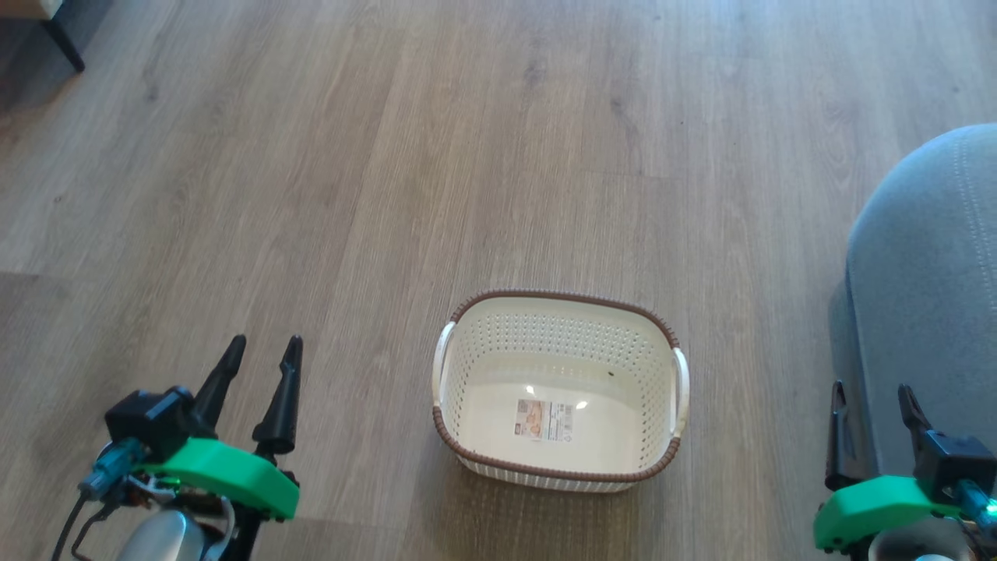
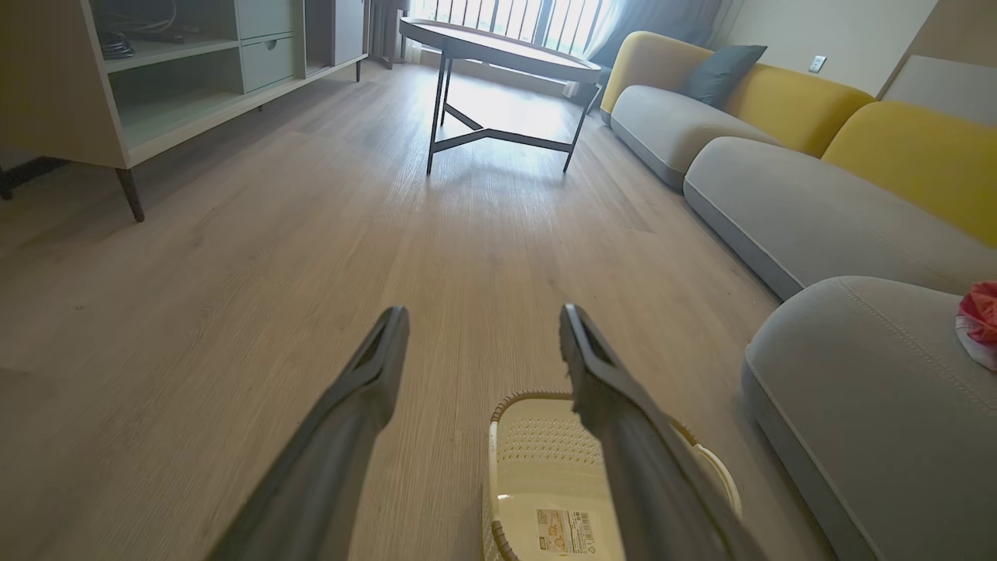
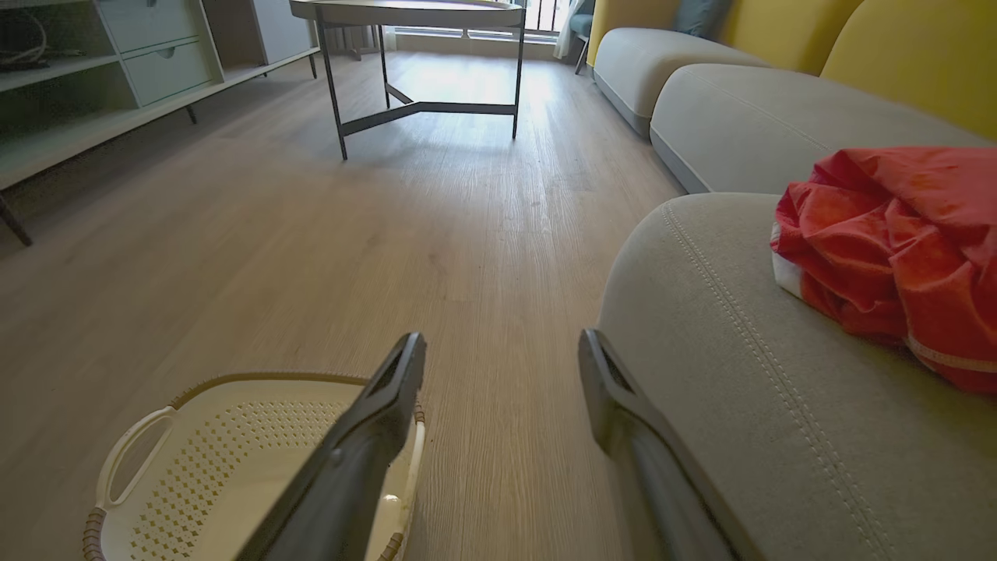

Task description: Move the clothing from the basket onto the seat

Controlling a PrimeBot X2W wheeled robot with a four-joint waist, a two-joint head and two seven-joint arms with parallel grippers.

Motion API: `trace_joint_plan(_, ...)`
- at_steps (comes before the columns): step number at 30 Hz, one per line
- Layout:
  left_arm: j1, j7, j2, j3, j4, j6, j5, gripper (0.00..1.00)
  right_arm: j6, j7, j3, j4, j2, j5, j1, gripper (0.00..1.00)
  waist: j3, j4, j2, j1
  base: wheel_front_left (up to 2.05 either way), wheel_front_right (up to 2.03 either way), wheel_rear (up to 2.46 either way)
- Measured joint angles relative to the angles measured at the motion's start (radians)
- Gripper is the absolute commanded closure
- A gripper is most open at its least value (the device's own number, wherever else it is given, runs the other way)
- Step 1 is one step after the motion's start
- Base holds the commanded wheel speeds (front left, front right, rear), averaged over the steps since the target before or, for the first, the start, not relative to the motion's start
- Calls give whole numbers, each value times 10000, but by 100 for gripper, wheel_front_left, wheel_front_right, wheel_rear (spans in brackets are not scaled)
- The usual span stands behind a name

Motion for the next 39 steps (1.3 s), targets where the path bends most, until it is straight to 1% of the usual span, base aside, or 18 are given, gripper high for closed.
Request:
trace_joint_plan(5,12,0,-63,2,40,-25,105,0,0,0,13,-48,2,77,244,0,-34,-186,0,0,0,0,0)
trace_joint_plan(6,12,0,-75,2,46,-92,134,0,0,0,15,-52,2,77,268,0,-47,-221,0,0,0,0,0)
trace_joint_plan(16,15,0,-130,-44,65,-102,157,0,0,0,13,-75,4,134,272,0,-98,-414,0,0,0,0,0)
trace_joint_plan(17,15,0,-121,-125,67,-104,165,100,0,0,13,-77,4,134,272,100,-98,-420,0,0,0,0,0)
trace_joint_plan(24,746,71,-393,-322,945,-88,100,100,0,69,82,920,67,236,417,100,-107,-450,0,0,0,0,0)
trace_joint_plan(39,725,493,-571,-36,959,-88,-1290,100,0,462,81,920,67,2015,374,100,-150,-595,0,1,0,0,0)
